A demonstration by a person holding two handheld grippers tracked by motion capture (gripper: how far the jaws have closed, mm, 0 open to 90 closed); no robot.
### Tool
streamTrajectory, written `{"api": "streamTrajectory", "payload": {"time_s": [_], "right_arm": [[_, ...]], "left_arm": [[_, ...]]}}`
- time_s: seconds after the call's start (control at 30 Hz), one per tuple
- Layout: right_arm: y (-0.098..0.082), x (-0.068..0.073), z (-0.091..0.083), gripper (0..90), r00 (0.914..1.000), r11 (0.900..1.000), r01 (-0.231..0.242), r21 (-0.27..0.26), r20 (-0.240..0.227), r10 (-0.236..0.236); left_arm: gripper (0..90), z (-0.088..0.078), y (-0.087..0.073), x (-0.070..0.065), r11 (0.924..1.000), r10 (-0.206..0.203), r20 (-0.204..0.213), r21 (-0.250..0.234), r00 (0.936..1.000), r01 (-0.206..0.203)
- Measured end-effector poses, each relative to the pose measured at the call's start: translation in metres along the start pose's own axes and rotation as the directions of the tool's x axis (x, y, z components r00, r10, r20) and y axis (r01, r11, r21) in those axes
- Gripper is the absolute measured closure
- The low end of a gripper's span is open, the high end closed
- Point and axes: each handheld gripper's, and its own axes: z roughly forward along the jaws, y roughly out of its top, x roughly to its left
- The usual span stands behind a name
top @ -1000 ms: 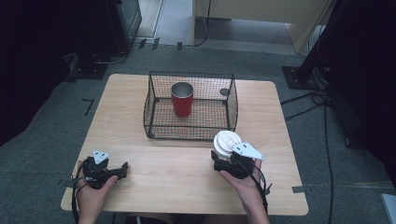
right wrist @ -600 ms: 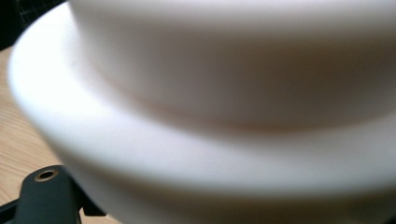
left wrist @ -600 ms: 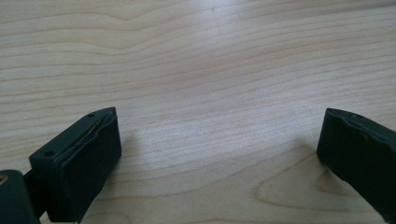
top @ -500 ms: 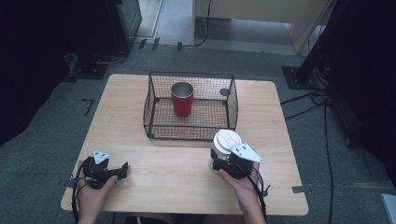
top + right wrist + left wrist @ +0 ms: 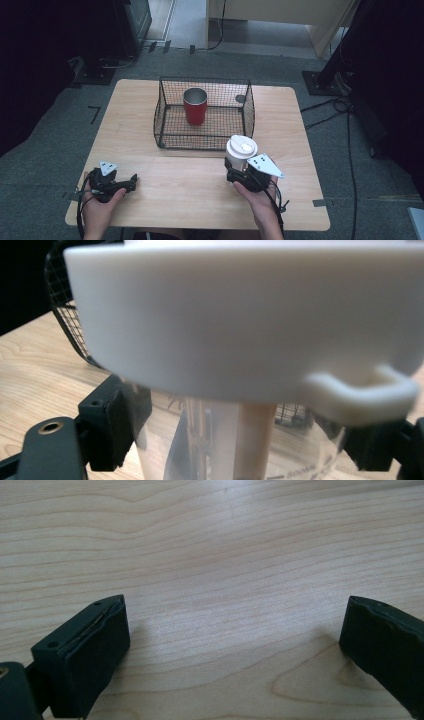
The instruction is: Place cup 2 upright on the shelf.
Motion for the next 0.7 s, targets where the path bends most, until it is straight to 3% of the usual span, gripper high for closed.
{"api": "streamTrajectory", "payload": {"time_s": [0.7], "right_arm": [[0.025, 0.017, -0.01, 16.6, 0.9989, 0.99, 0.024, -0.138, -0.038, -0.029]], "left_arm": [[0.5, 0.0, 0.0, 0.0, 1.0, -0.001, 0.0, -0.001, 1.0, 0.001]]}}
